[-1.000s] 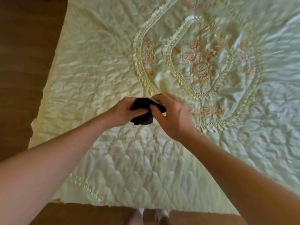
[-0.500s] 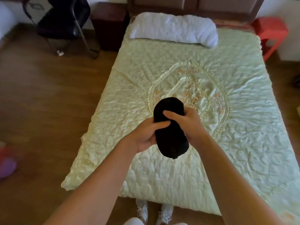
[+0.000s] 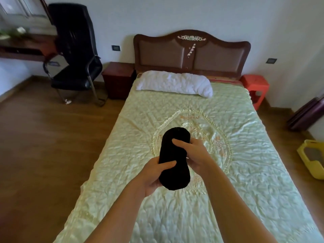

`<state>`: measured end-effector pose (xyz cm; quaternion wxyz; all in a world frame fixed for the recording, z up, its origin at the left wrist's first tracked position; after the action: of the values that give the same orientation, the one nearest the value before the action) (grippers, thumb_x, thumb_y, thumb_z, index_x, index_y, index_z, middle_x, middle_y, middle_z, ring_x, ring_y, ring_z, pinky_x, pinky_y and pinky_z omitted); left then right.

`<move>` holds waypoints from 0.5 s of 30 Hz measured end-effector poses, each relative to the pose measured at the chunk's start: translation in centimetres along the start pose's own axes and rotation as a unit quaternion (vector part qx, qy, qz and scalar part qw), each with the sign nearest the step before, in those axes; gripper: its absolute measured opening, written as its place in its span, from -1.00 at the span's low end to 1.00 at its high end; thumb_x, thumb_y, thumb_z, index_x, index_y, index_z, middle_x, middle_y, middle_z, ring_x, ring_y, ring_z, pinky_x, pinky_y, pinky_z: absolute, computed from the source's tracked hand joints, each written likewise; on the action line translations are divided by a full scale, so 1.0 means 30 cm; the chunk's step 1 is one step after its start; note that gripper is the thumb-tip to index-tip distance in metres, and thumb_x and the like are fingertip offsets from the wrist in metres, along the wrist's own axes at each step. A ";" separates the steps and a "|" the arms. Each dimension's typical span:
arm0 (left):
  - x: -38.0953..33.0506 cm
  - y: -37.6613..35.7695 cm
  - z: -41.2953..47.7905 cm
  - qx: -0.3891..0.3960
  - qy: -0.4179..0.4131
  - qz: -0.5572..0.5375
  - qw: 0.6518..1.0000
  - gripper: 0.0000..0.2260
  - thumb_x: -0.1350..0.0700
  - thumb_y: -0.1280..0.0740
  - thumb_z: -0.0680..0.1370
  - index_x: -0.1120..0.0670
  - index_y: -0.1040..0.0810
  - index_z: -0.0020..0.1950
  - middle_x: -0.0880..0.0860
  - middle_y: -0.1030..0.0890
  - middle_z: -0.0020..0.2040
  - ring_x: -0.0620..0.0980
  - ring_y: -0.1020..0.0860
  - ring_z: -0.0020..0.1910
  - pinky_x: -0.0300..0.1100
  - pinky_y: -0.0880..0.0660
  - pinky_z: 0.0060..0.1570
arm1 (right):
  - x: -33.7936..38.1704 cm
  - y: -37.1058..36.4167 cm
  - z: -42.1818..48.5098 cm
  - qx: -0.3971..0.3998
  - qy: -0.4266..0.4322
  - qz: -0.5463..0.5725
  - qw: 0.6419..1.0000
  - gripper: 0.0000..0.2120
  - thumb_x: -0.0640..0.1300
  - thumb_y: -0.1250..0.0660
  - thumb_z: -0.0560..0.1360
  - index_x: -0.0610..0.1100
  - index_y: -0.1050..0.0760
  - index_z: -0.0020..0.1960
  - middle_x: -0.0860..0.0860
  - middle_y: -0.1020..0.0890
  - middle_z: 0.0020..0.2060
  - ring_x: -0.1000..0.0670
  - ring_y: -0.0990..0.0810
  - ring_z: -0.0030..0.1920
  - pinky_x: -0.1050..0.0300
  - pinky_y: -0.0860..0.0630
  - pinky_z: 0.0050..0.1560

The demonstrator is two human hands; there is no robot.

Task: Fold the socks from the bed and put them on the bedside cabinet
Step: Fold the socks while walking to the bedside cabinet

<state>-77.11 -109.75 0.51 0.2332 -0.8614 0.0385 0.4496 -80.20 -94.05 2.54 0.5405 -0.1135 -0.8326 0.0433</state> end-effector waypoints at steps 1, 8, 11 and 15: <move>-0.002 0.001 -0.006 -0.009 0.008 -0.014 1.000 -0.65 0.13 -0.46 0.50 0.09 -0.58 0.27 0.13 -0.70 0.17 0.12 -0.66 0.14 0.05 -0.62 0.07 | -0.005 0.004 0.001 0.004 -0.010 -0.006 1.000 -0.79 -0.26 -0.54 0.42 -0.17 -0.68 0.06 -0.11 -0.79 -0.06 -0.07 -0.78 -0.08 0.12 -0.68 -0.23; -0.002 0.009 -0.047 -0.005 0.063 -0.017 0.998 -0.69 0.10 -0.44 0.52 0.15 -0.60 0.24 0.17 -0.70 0.15 0.12 -0.67 0.13 -0.06 -0.65 -0.08 | -0.008 -0.005 0.009 -0.047 0.067 -0.072 0.994 -0.78 -0.33 -0.55 0.37 -0.01 -0.70 -0.16 -0.04 -0.78 -0.16 -0.03 -0.78 -0.14 0.03 -0.70 -0.18; -0.013 -0.004 -0.048 -0.019 0.066 -0.053 0.996 -0.73 0.16 -0.42 0.53 0.21 -0.61 0.21 0.19 -0.71 0.10 0.11 -0.69 0.05 -0.15 -0.64 -0.22 | -0.006 -0.018 -0.019 -0.018 0.179 -0.116 0.977 -0.74 -0.32 -0.52 0.39 0.06 -0.74 -0.16 0.06 -0.79 -0.18 0.05 -0.77 -0.13 0.20 -0.66 -0.21; -0.025 -0.014 -0.039 -0.033 0.053 -0.088 0.994 -0.76 0.19 -0.36 0.56 0.26 -0.60 0.19 0.20 -0.71 0.03 0.07 -0.70 -0.08 -0.17 -0.63 -0.26 | -0.011 -0.020 -0.058 0.035 0.285 -0.196 0.938 -0.61 -0.41 -0.44 0.43 0.10 -0.73 -0.07 0.11 -0.76 -0.08 0.12 -0.71 0.01 0.31 -0.58 -0.03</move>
<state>-76.55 -110.00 1.83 0.2408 -0.8915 -0.0398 0.3816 -78.57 -94.81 3.09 0.7562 0.0636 -0.6477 -0.0686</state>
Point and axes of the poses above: each hand's wrist, its own z-axis towards the middle knuckle, its own y-axis out of the back of the hand, x = y × z, the point moved 2 cm from there along z, towards the middle knuckle
